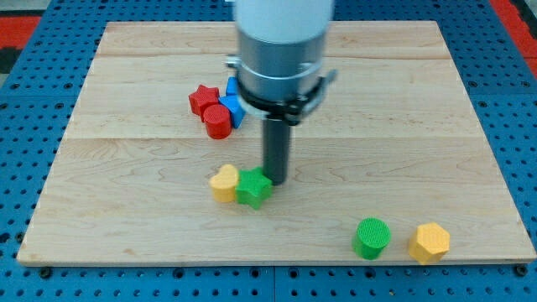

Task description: Push the green star with yellow heart to the bottom left diagonal of red circle

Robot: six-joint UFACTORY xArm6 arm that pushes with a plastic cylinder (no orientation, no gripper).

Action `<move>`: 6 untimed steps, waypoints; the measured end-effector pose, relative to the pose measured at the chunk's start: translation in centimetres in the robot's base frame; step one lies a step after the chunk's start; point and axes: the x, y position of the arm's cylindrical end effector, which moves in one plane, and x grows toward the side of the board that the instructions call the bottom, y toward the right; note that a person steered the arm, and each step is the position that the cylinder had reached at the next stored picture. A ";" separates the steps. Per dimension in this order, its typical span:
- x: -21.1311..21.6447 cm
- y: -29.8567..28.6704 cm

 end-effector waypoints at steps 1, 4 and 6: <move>3.9 3.3; -0.3 -7.5; 2.3 -9.8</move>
